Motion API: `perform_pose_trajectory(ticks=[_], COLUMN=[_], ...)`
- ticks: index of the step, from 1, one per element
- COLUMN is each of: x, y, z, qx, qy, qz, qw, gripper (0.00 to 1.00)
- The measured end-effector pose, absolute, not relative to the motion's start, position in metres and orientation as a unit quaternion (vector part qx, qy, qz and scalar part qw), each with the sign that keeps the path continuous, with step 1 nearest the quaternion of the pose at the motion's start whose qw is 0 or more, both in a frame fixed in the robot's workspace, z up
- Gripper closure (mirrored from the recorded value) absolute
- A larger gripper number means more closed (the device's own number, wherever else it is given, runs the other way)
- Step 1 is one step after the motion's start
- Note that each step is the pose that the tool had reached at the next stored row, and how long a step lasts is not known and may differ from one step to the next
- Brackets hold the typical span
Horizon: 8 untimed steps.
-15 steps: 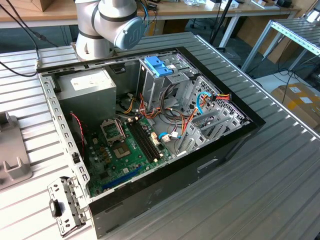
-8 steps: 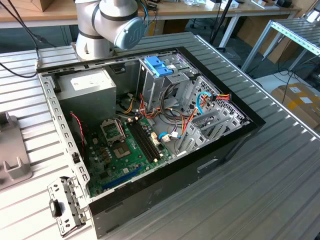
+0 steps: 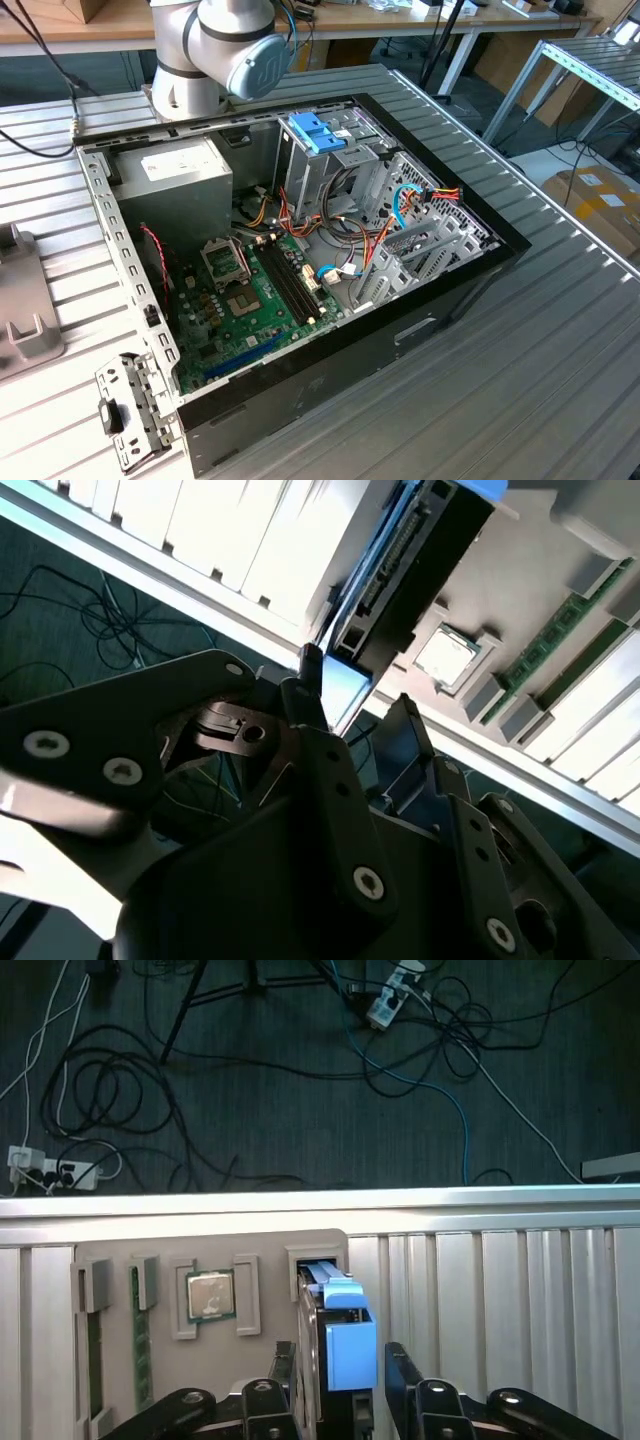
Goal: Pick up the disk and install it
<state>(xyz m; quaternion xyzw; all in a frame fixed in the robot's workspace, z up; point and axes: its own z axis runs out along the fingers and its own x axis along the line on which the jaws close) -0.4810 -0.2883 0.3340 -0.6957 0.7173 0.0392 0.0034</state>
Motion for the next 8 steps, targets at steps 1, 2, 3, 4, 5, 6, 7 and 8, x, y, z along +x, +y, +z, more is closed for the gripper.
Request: perform_pose_trajectory(ticks=[1,2,3,4,5,6,7,8], x=[-0.481,-0.481,-0.481,-0.481,-0.481,-0.481,-0.481,-0.481], y=[-0.288,-0.288,-0.288,-0.288,-0.288,-0.288,-0.288,-0.288], z=[0.332,0.331,0.329,0.327,0.325,0.323,0.321,0.319], qx=[-0.696,-0.696,-0.696,-0.696,-0.696,-0.696,-0.696,-0.696], qy=[0.717,0.717,0.717,0.717,0.717,0.717,0.717,0.717], qz=[0.039,0.039,0.039,0.039,0.039,0.039,0.039,0.039], qw=[0.003,0.003,0.003,0.003,0.003,0.003,0.003,0.003], gripper=[0.52,0.52,0.52,0.52,0.52,0.52,0.52,0.52])
